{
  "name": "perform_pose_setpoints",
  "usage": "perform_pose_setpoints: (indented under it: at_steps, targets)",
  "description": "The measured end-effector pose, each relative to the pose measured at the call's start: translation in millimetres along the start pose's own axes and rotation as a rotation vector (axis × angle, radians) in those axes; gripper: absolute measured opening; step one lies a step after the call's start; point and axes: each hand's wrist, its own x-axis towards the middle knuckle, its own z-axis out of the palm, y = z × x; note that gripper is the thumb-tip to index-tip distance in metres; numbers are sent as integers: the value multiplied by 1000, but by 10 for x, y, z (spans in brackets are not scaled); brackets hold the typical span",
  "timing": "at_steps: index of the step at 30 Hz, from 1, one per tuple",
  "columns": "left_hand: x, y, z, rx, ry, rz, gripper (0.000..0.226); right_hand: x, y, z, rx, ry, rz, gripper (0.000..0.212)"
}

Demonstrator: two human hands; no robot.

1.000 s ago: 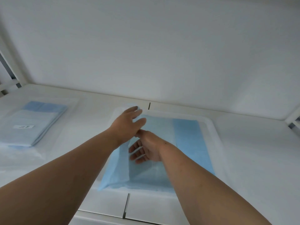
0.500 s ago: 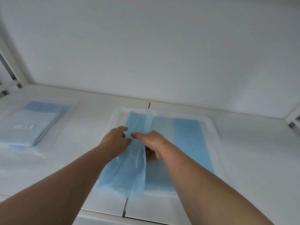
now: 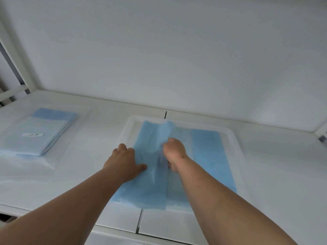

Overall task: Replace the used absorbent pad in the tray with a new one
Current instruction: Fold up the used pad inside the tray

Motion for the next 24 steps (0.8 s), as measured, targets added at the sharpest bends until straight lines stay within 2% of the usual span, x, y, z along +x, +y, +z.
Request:
perform_pose_setpoints:
  at_steps: [3,6,11,14,17,20,24]
  targets:
    - [19,-21,-13,-53,2,-16,46,0,-32,28,161,5,22,18]
    - [75,-39,-68,-257,70,-74,32,-20,-104,65,325,-27,108,22]
    - [144,-143,-195,-639,140,-183,24,-46,-318,144,498,-189,148,24]
    - [143,-217,-257,-826,110,-289,23,-77,-437,181,613,-284,122,19]
    - [121,-286,-272,-849,79,-318,26,-30,-400,188,625,-293,109,20]
    - [119,-354,-273,-827,44,-315,27,-4,-257,189,499,-240,128,16]
    - [105,-342,-291,-697,32,-275,29,17,-157,235,401,-177,144,35]
